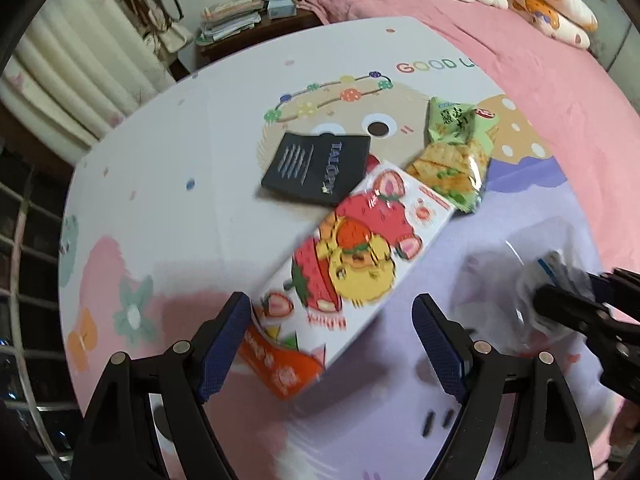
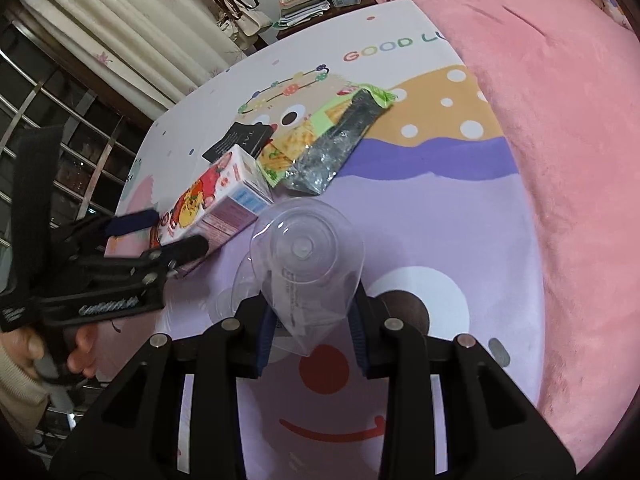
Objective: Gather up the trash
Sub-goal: 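Grasp the B.Duck drink carton with left gripper while right gripper grasps the clear plastic cup, then lift the carton and cup off the table and carry them over the bin, then open both grippers over the bin to drop the carton and cup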
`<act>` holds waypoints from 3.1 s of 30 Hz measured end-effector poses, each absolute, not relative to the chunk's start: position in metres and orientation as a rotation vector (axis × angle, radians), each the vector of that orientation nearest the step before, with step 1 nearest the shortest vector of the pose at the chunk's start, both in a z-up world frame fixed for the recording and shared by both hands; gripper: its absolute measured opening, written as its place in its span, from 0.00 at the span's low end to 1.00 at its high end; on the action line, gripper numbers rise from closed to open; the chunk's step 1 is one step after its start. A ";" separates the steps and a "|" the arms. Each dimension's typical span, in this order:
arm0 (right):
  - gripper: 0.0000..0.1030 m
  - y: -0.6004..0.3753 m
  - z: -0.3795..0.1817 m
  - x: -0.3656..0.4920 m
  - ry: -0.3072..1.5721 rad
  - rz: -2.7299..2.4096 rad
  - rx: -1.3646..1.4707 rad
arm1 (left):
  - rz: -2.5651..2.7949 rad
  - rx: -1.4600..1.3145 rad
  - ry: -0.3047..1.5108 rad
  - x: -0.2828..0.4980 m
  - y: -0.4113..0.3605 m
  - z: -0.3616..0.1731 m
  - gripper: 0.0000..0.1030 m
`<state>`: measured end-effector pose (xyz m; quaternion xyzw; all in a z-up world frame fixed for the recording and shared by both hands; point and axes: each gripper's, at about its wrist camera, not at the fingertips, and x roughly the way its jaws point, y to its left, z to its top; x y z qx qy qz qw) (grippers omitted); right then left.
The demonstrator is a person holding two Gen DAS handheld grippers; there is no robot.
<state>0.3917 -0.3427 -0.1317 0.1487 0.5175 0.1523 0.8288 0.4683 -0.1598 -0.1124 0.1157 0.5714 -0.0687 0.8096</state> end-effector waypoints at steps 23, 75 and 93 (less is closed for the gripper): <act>0.28 -0.336 -0.132 0.374 1.106 0.359 0.310 | -0.126 0.089 1.246 0.442 -0.147 -0.110 0.55; 0.28 -0.189 -0.273 -0.049 1.352 0.281 0.068 | -0.170 -0.087 1.351 -0.052 -0.014 -0.218 0.55; 0.28 -0.205 -0.436 -0.022 1.480 0.256 0.022 | -0.131 -0.117 1.514 -0.011 -0.045 -0.401 0.59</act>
